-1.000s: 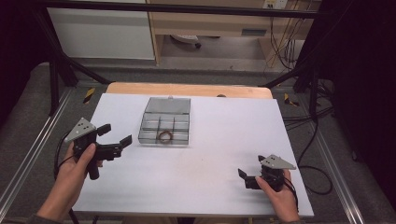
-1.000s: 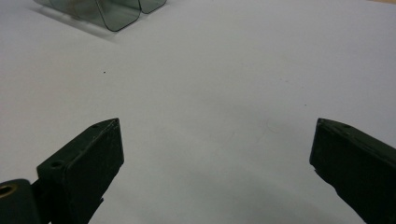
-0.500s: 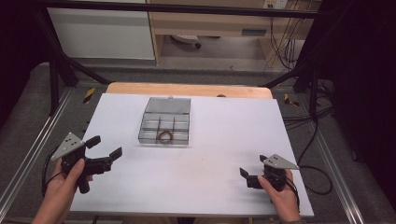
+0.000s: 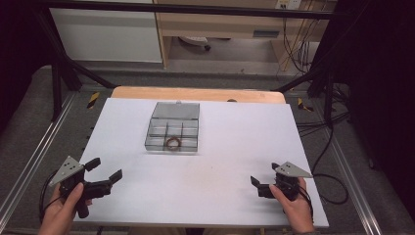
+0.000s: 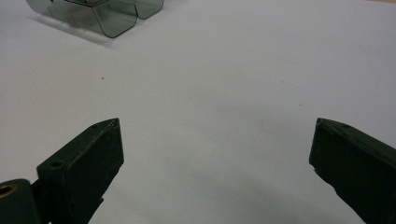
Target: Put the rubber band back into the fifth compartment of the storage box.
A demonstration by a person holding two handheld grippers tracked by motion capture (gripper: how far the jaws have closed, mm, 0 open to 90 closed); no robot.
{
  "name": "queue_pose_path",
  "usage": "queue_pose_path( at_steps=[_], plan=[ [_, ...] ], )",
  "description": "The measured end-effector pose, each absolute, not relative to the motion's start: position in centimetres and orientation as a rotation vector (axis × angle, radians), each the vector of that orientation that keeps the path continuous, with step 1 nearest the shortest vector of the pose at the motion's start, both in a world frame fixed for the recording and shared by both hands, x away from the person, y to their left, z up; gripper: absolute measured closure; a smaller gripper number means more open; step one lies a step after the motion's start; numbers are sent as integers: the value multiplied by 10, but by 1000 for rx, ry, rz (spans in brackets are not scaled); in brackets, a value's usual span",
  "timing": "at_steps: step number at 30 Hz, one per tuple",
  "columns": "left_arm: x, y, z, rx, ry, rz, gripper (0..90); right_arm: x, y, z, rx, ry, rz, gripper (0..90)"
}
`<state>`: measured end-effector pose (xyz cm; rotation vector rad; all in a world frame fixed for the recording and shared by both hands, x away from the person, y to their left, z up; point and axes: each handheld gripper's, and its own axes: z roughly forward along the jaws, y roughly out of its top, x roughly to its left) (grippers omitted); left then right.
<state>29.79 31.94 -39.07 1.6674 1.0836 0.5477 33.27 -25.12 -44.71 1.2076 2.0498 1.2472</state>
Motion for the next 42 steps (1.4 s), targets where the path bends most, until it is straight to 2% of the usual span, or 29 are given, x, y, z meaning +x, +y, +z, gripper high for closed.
queue_pose_path(
  at_steps=[13,42],
  plan=[
    [290,318,-419,1684,1092,524,54,333,-252,-447,1206,2046,1245,34],
    [299,274,-446,1844,1063,467,64,336,-253,-451,1262,2053,1189,32]
  ],
)
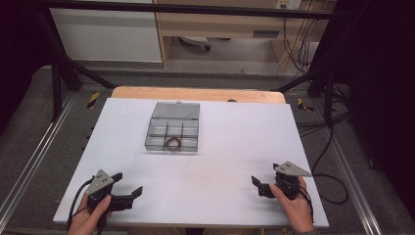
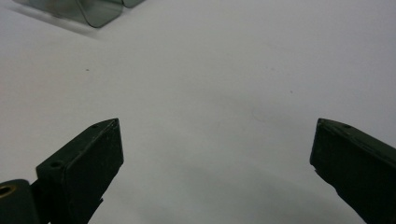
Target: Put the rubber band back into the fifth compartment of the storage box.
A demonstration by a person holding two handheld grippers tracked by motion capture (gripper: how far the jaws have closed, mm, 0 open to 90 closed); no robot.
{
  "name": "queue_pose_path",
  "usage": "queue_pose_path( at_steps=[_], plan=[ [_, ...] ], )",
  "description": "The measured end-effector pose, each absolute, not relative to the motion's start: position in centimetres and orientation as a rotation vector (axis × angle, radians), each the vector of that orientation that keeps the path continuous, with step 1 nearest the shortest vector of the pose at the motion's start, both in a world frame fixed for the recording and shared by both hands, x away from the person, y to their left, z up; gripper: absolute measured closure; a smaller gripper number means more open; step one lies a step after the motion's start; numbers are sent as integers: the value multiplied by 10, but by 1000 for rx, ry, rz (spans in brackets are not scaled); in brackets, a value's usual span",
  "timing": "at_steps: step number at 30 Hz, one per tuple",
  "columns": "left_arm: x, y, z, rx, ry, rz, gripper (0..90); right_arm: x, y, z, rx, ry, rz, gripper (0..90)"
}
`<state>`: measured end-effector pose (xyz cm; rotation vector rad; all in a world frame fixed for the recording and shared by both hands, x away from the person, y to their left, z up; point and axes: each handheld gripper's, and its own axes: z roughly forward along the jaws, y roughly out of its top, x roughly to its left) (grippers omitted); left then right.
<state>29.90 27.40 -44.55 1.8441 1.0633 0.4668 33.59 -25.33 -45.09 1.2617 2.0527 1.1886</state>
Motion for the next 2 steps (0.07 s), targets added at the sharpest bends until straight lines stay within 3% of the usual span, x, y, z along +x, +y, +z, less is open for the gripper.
queue_pose_path(
  at_steps=[2],
  plan=[
    [300,268,-447,1860,1063,467,74,339,-255,-455,1303,2054,1129,32]
  ],
)
